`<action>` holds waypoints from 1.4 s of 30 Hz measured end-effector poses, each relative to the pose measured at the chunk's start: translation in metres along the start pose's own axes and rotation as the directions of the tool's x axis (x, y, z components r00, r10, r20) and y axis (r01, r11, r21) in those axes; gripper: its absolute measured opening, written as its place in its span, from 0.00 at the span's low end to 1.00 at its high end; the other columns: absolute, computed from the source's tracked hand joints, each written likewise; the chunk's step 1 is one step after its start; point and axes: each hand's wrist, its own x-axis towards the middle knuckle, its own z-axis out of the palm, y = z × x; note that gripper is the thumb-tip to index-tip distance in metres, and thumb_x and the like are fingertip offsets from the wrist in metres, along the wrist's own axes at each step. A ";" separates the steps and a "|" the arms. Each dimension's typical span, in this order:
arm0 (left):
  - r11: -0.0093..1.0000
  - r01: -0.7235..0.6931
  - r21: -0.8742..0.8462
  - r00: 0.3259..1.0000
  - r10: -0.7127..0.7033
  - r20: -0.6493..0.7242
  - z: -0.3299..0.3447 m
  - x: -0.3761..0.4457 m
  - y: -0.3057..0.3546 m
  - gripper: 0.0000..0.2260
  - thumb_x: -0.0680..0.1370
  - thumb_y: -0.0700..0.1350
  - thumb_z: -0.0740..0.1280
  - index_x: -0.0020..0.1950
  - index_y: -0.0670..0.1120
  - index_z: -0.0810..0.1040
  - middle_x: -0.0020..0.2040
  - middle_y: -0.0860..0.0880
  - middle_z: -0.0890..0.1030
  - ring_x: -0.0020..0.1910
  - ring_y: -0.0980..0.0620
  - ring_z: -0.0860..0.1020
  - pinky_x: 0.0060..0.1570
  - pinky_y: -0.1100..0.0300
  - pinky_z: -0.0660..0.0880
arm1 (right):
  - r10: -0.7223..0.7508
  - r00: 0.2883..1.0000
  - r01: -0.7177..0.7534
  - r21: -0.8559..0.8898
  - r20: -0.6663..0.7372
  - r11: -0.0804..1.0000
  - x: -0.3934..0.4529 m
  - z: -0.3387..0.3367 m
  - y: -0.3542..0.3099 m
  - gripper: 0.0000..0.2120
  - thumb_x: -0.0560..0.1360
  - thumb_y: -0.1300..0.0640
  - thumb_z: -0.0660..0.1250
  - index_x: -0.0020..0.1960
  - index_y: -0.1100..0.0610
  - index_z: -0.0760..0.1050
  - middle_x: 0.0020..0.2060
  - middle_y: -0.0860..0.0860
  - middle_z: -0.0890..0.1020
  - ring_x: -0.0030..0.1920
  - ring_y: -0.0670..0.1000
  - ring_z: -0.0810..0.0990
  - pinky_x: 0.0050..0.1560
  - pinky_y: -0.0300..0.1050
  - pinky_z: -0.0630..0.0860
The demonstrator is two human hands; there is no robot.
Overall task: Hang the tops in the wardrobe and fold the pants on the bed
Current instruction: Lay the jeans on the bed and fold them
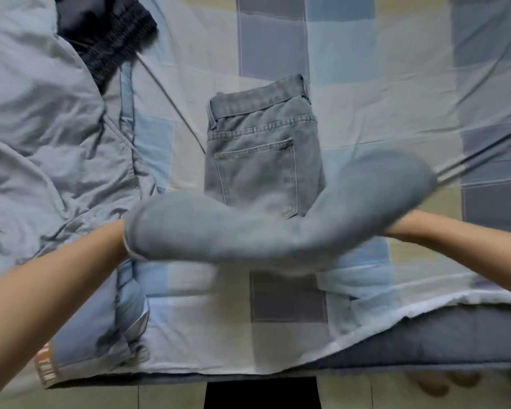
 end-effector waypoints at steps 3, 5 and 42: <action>0.937 -0.192 -0.290 0.912 0.062 -0.405 0.010 0.010 0.019 0.19 0.70 0.59 0.69 0.50 0.45 0.81 0.45 0.50 0.84 0.39 0.54 0.83 0.37 0.62 0.79 | 0.089 0.936 0.146 0.605 -0.341 0.783 0.018 -0.029 -0.025 0.24 0.79 0.38 0.49 0.44 0.53 0.75 0.36 0.53 0.79 0.36 0.47 0.78 0.44 0.44 0.75; 0.920 -0.264 -0.291 0.819 0.054 -0.572 0.013 0.024 0.028 0.11 0.76 0.50 0.69 0.57 0.49 0.75 0.51 0.48 0.81 0.42 0.53 0.81 0.38 0.61 0.78 | 0.198 0.931 0.117 0.765 -0.306 0.633 0.035 -0.048 -0.037 0.22 0.80 0.37 0.46 0.56 0.49 0.71 0.47 0.52 0.80 0.43 0.49 0.80 0.52 0.47 0.74; 0.963 -0.206 -0.173 0.530 -0.039 -0.847 0.124 0.016 -0.053 0.24 0.76 0.51 0.72 0.68 0.52 0.66 0.55 0.49 0.79 0.52 0.54 0.79 0.55 0.60 0.75 | 0.198 0.685 -0.064 0.214 -0.701 0.975 -0.020 0.127 -0.007 0.31 0.77 0.39 0.52 0.76 0.49 0.53 0.68 0.58 0.68 0.64 0.62 0.70 0.63 0.57 0.67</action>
